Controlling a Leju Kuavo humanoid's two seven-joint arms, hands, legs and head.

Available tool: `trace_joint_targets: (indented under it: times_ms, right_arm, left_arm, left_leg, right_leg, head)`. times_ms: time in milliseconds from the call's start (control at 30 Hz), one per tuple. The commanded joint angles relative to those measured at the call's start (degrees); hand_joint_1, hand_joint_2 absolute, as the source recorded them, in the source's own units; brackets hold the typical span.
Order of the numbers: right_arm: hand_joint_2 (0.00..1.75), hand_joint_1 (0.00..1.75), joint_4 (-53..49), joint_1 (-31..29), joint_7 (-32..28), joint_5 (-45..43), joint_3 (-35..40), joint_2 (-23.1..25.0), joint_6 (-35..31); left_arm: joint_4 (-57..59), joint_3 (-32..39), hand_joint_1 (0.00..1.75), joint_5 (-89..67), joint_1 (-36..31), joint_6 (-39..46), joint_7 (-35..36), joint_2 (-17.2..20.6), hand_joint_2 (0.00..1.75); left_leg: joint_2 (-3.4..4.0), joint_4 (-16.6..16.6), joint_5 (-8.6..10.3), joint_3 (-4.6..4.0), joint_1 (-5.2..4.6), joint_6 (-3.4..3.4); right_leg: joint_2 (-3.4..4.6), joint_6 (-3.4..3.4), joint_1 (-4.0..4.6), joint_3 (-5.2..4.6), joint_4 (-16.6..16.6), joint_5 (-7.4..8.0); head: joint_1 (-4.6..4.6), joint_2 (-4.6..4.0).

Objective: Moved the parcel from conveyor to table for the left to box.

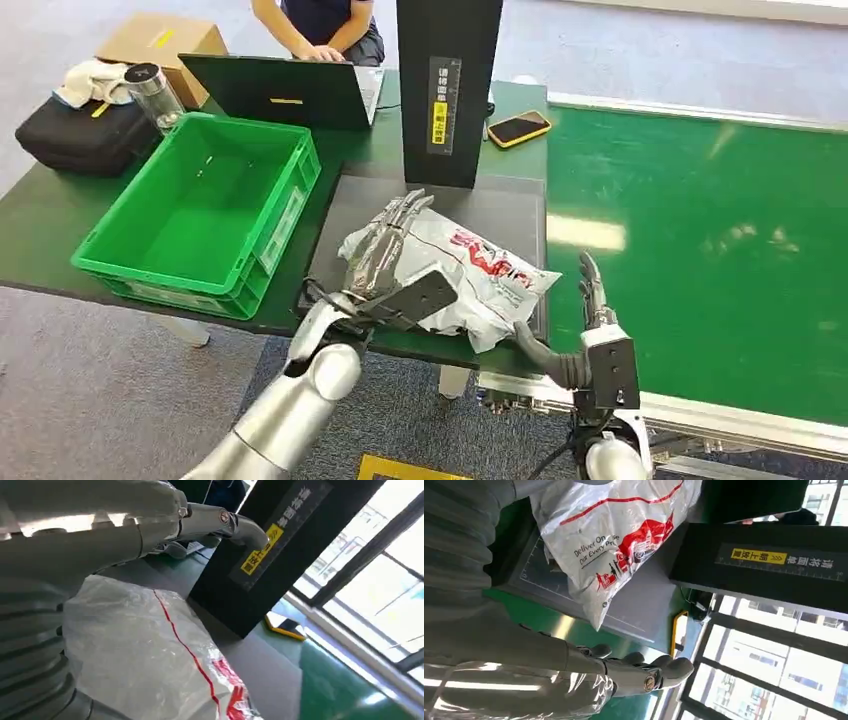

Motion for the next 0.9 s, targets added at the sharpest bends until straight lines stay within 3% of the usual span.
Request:
trace_joint_targets:
  times_ms: [33, 267, 433, 767, 800, 833, 900]
  right_arm:
    - [1.75, 0.00, -3.9, 3.0, 0.8, 0.0, -4.3, 2.8, 0.1]
    - [1.75, 0.00, -2.0, 2.0, 0.4, 1.0, -4.3, 4.1, -0.3]
    - [1.75, 0.00, -2.1, 2.6, 0.2, 1.1, -4.6, 4.5, -0.8]
    - [1.75, 0.00, -0.8, 1.6, 0.1, 1.3, -4.2, 4.8, -0.6]
    - [1.75, 0.00, -1.0, 1.6, 0.1, 1.3, -4.2, 4.6, -0.6]
    - [1.75, 0.00, -1.2, 1.7, 0.1, 1.3, -4.3, 4.4, -0.6]
    - [1.75, 0.00, -1.3, 1.7, 0.1, 1.2, -4.4, 4.3, -0.7]
  left_arm:
    - [21.6, -3.0, 0.00, -2.5, -9.7, -2.6, 7.0, -2.3, 1.75]
    - [27.6, -3.9, 0.00, -5.4, -9.9, -13.4, 14.4, -1.8, 1.75]
    - [28.5, -3.3, 0.00, -6.2, -9.2, -15.6, 18.4, -1.2, 1.75]
    - [28.6, -3.3, 0.00, -6.7, -8.2, -19.2, 19.0, -0.4, 1.75]
    - [28.3, -3.1, 0.70, -6.6, -8.0, -18.2, 18.9, -0.3, 1.75]
    - [28.1, -2.7, 1.75, -6.4, -7.8, -17.7, 18.8, -0.2, 1.75]
    - [27.9, -2.6, 1.75, -6.4, -7.8, -17.7, 17.9, -0.2, 1.75]
  left_leg:
    - [-0.11, -0.1, 0.00, 0.23, -0.01, -0.01]
    - [0.04, -0.1, -0.04, 0.29, 0.01, -0.03]
    - [0.06, -0.1, -0.04, 0.24, 0.01, -0.02]
    - [0.21, -0.3, 0.02, 0.62, 0.00, -0.03]
    - [0.23, -0.3, 0.03, 0.71, -0.01, -0.03]
    - [0.22, -0.3, 0.04, 0.76, -0.02, -0.03]
    - [0.25, -0.4, 0.04, 0.85, -0.02, -0.05]
  right_leg:
    - [-0.10, -0.06, 0.00, 0.26, -0.1, -0.04]
    - [0.05, -0.09, 0.02, 0.26, -0.1, -0.04]
    - [0.07, -0.06, 0.02, 0.22, -0.1, -0.03]
    - [0.23, -0.10, 0.01, 0.55, -0.2, 0.07]
    - [0.24, -0.11, 0.00, 0.63, -0.2, 0.08]
    - [0.23, -0.11, -0.01, 0.70, -0.2, 0.07]
    - [0.27, -0.13, 0.00, 0.78, -0.2, 0.10]
  head:
    - [0.02, 0.02]
    - [0.02, 0.02]
    - [0.02, 0.00]
    - [0.02, 0.00]
    - [0.04, 0.02]
    - [0.02, 0.02]
    - [0.04, 0.00]
